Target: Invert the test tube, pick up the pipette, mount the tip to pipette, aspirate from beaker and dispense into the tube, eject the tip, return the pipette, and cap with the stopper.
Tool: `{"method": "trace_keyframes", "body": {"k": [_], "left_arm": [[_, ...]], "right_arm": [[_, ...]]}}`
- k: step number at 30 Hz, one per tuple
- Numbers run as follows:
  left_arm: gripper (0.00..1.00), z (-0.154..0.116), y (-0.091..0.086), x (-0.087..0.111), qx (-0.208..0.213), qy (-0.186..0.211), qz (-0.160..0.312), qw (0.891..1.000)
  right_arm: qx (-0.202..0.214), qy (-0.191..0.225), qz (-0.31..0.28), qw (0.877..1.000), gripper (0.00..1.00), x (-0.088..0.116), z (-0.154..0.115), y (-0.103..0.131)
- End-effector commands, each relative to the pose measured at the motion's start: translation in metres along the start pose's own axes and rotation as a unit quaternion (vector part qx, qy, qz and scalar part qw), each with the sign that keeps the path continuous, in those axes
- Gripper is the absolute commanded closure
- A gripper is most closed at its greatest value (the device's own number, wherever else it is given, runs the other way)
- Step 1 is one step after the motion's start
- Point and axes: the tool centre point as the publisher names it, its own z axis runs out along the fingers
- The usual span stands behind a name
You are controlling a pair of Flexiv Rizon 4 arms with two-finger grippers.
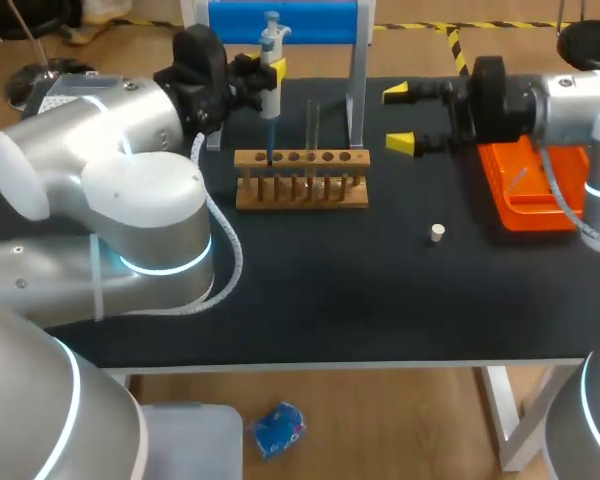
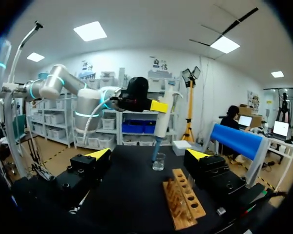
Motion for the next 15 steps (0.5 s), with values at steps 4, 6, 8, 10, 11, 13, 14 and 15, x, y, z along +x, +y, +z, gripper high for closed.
{"method": "trace_keyframes", "body": {"k": [4,6,8,10,11,13,14,15], "left_arm": [[1.0,0.028,-0.007,-0.017,-0.054,-0.102,-0.02,0.993],[1.0,0.03,-0.008,-0.024,-0.062,-0.113,-0.025,0.991],[1.0,0.033,-0.008,-0.03,-0.07,-0.129,-0.026,0.989],[1.0,0.035,-0.008,-0.037,-0.076,-0.141,-0.03,0.987],[1.0,0.035,-0.008,-0.04,-0.079,-0.146,-0.032,0.986],[1.0,0.037,-0.009,-0.046,-0.083,-0.155,-0.034,0.984],[1.0,0.037,-0.01,-0.049,-0.083,-0.157,-0.035,0.984],[1.0,0.038,-0.01,-0.052,-0.085,-0.161,-0.034,0.983]], "right_arm": [[0.013,-0.068,0.018,0.997,0.0,-0.009,0.001,0.005],[0.025,-0.09,0.031,0.995,0.0,-0.016,0.003,0.001],[0.027,-0.108,0.042,0.993,0.0,-0.023,0.005,-0.002],[0.034,-0.122,0.048,0.991,0.0,-0.031,0.007,-0.005],[0.034,-0.128,0.052,0.99,0.0,-0.035,0.008,-0.006],[0.047,-0.145,0.053,0.987,0.0,-0.044,0.01,-0.008],[0.046,-0.148,0.054,0.986,0.0,-0.048,0.011,-0.009],[0.047,-0.154,0.056,0.985,0.0,-0.053,0.013,-0.009]]}}
